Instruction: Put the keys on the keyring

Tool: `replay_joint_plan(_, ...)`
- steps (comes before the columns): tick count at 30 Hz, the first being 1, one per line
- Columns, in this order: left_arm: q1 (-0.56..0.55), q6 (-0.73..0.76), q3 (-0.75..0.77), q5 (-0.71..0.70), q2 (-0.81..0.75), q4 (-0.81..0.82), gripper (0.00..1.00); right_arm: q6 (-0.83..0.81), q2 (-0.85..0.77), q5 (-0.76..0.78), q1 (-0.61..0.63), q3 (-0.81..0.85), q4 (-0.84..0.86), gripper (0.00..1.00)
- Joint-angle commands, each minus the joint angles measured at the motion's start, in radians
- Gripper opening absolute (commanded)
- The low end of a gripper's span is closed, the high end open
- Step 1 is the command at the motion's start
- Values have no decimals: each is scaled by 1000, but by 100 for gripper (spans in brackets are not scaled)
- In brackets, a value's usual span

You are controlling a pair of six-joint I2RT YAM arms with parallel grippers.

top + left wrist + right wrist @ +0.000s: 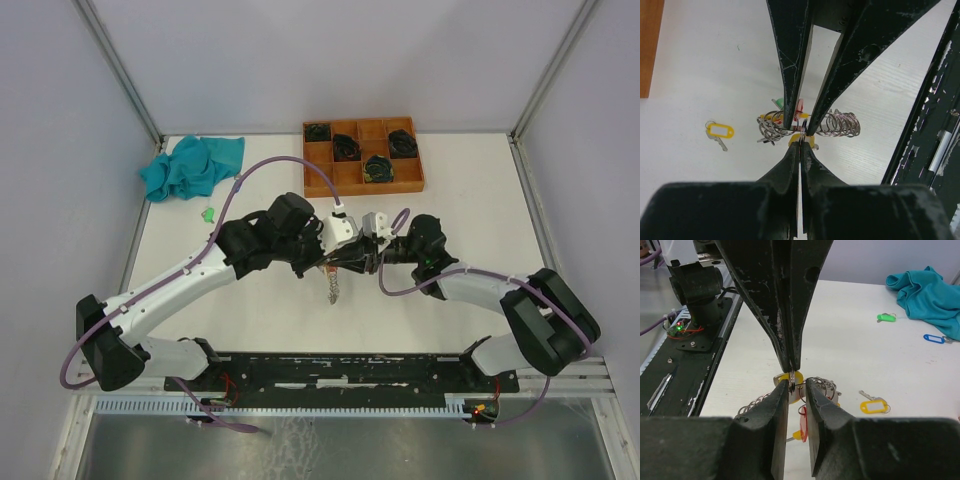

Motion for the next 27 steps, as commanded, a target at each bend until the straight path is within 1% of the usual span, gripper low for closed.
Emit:
replay_joint_plan(1, 2, 13, 37, 40, -13, 66, 3, 24, 6, -26, 6, 51, 72, 27)
replay_joint_plan(5, 2, 16, 39, 48, -7, 62, 3, 26, 14, -32, 9, 58, 74, 25)
replay_joint_plan(9, 3, 19, 43, 55, -3, 58, 3, 27, 23, -40, 13, 66, 73, 21)
replay_joint_plan(12, 3, 21, 44, 57, -3, 58, 3, 27, 31, -47, 12, 69, 72, 14)
replay_joint_plan(15, 2, 21, 38, 55, -3, 57, 3, 28, 27, -51, 13, 68, 74, 2)
replay_joint_plan(18, 1, 3, 23, 27, -9, 68, 4, 25, 14, -49, 11, 65, 73, 1)
replay_joint_plan(19, 4, -11, 11, 13, -17, 83, 7, 24, 10, -46, 11, 64, 74, 1)
replay_joint_plan(21, 7, -37, -27, -21, -55, 142, 21, 24, 2, -42, 10, 63, 74, 1)
replay_joint_plan(24, 8, -86, -125, -65, -134, 260, 31, 21, -5, -35, 7, 57, 75, 1)
replay_joint_plan(27, 9, -148, -236, -126, -234, 404, 36, 24, -10, -30, 3, 51, 82, 1)
